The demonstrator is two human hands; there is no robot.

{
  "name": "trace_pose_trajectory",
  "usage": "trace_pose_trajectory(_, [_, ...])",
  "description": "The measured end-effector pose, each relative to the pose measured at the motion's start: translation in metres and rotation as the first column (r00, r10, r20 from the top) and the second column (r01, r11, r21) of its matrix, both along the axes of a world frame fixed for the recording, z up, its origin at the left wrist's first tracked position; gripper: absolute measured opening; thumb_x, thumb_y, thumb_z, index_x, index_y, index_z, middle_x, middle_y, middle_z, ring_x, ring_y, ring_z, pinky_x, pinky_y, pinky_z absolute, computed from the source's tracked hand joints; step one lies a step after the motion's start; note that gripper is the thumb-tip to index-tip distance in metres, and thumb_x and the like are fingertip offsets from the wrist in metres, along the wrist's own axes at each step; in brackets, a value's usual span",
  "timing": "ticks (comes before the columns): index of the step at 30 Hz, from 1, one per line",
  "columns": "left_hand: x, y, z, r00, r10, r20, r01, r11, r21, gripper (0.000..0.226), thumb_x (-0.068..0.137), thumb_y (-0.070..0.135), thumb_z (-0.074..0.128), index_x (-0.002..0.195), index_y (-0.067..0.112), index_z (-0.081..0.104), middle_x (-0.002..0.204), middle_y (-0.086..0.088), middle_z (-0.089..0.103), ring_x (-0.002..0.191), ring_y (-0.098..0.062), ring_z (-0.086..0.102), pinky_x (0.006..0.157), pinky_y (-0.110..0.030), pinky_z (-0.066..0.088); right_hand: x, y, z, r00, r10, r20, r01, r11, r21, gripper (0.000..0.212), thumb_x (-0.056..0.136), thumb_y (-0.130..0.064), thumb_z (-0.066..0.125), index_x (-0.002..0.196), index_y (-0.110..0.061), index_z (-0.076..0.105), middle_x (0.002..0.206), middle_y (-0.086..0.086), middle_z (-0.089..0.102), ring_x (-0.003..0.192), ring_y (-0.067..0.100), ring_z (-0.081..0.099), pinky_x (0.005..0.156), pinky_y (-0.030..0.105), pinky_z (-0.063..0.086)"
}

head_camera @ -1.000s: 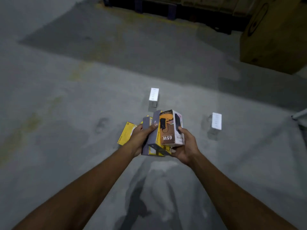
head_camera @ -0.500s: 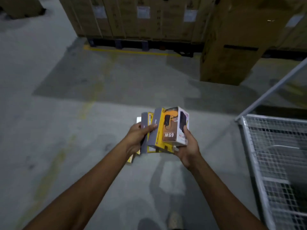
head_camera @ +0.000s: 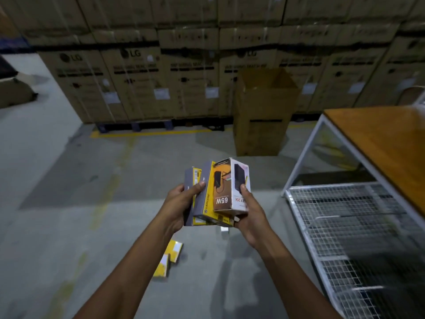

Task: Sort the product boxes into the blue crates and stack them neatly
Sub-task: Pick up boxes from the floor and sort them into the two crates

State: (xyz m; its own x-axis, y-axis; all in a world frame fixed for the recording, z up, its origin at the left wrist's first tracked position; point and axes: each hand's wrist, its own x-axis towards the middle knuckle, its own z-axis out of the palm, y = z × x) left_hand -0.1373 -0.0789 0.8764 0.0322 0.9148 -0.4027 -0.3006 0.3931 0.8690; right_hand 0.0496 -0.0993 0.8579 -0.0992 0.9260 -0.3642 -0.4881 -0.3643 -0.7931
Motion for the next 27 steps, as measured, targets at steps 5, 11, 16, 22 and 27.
trace_pose_trajectory(5, [0.005, -0.012, 0.023, 0.975, -0.210, -0.075, 0.216, 0.973, 0.087, 0.090, 0.056, 0.041, 0.094, 0.130, 0.014, 0.051, 0.115, -0.015, 0.072, 0.100, -0.037, 0.071, 0.087, -0.057, 0.056, 0.000, -0.025, 0.018, 0.995, -0.041, 0.090, 0.037, 0.998, 0.049, 0.072, 0.070, -0.057, 0.074, 0.130, -0.020, 0.061, 0.119, 0.013, 0.071, 0.112, 0.035, 0.067, 0.097, 0.062, 0.049])
trace_pose_trajectory(11, [0.023, -0.030, 0.034, 0.934, -0.344, -0.094, 0.353, 0.929, 0.108, 0.079, 0.063, 0.030, 0.090, 0.129, 0.020, 0.047, 0.114, -0.014, 0.072, 0.093, -0.034, 0.073, 0.073, -0.044, 0.060, 0.014, -0.069, 0.026, 0.980, -0.129, 0.154, 0.106, 0.983, 0.148, 0.056, 0.077, -0.045, 0.071, 0.129, -0.025, 0.060, 0.120, 0.013, 0.070, 0.112, 0.037, 0.066, 0.093, 0.063, 0.051])
trace_pose_trajectory(16, [0.073, -0.054, 0.024, 0.919, -0.387, -0.069, 0.393, 0.908, 0.144, 0.057, 0.073, 0.013, 0.084, 0.121, 0.011, 0.054, 0.108, -0.016, 0.073, 0.088, -0.032, 0.074, 0.065, -0.038, 0.060, 0.047, -0.117, 0.027, 0.925, -0.361, 0.122, 0.347, 0.930, 0.122, 0.052, 0.077, -0.033, 0.072, 0.126, -0.017, 0.063, 0.114, 0.016, 0.072, 0.106, 0.037, 0.069, 0.093, 0.061, 0.051])
trace_pose_trajectory(22, [0.147, -0.090, 0.017, 0.829, -0.552, -0.089, 0.559, 0.814, 0.157, 0.055, 0.075, 0.018, 0.083, 0.122, 0.014, 0.054, 0.105, -0.013, 0.075, 0.087, -0.034, 0.074, 0.074, -0.052, 0.061, 0.098, -0.187, 0.024, 0.779, -0.618, 0.109, 0.612, 0.786, 0.081, 0.060, 0.073, -0.035, 0.081, 0.127, -0.014, 0.063, 0.116, 0.020, 0.071, 0.108, 0.041, 0.067, 0.095, 0.068, 0.046])
trace_pose_trajectory(27, [0.226, -0.131, 0.034, 0.715, -0.692, -0.099, 0.694, 0.687, 0.214, 0.044, 0.079, 0.012, 0.080, 0.116, 0.016, 0.057, 0.102, -0.012, 0.075, 0.086, -0.035, 0.074, 0.069, -0.047, 0.061, 0.149, -0.253, 0.042, 0.653, -0.752, 0.090, 0.744, 0.659, 0.111, 0.049, 0.079, -0.030, 0.072, 0.124, -0.013, 0.064, 0.114, 0.019, 0.072, 0.108, 0.042, 0.067, 0.096, 0.067, 0.046])
